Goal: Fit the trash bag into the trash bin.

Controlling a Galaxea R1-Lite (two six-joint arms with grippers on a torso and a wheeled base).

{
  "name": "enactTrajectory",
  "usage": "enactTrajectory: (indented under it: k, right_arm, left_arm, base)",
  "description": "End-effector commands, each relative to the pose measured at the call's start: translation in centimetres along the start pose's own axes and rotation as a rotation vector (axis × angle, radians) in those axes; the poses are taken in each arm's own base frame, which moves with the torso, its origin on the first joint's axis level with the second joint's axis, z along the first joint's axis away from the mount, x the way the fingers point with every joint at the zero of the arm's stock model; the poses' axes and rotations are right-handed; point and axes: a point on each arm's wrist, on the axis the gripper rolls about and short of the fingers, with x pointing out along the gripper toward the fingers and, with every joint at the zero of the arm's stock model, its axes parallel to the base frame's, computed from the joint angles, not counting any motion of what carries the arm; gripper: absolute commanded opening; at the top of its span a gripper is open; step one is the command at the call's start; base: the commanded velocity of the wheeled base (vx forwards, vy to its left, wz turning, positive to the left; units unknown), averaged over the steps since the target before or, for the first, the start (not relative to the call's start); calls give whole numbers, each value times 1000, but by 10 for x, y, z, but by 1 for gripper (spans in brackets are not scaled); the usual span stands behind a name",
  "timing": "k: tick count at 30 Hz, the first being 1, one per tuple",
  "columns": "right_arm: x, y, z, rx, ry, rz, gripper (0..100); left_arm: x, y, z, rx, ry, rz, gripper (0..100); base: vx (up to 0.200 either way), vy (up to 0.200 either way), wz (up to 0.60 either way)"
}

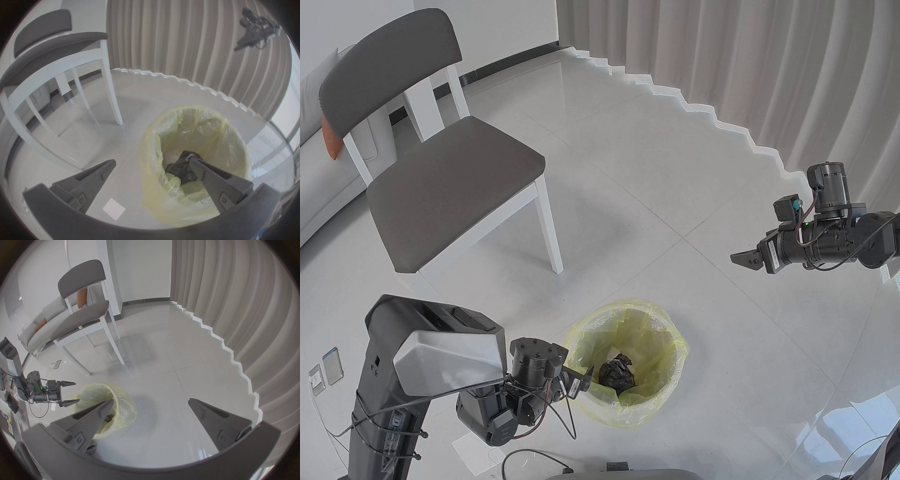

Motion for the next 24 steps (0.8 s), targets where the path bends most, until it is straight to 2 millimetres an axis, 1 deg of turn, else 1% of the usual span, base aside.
enactTrajectory:
  k: [1,10,14,18,21,24]
  right_arm:
    - [0,1,-3,0,8,3,100]
    - [-1,1,-4,-6,15,6,100]
    - [-2,2,-4,-10,15,6,100]
    - [-4,2,-5,-10,14,4,100]
    - [-6,1,-5,-11,10,2,100]
    - [-10,0,-3,-10,1,-3,100]
  left_arm:
    - [-7,2,3,18,10,-10,100]
    - [-26,8,-6,103,97,-65,100]
    - [-33,15,-12,123,138,-74,100]
    - [-39,22,-13,118,152,-63,100]
    - [-40,27,-10,106,139,-51,100]
    - [-41,31,1,86,95,-39,100]
  base:
    - [0,0,0]
    - [0,0,0]
    - [0,0,0]
    - [0,0,0]
    - [0,0,0]
    - [0,0,0]
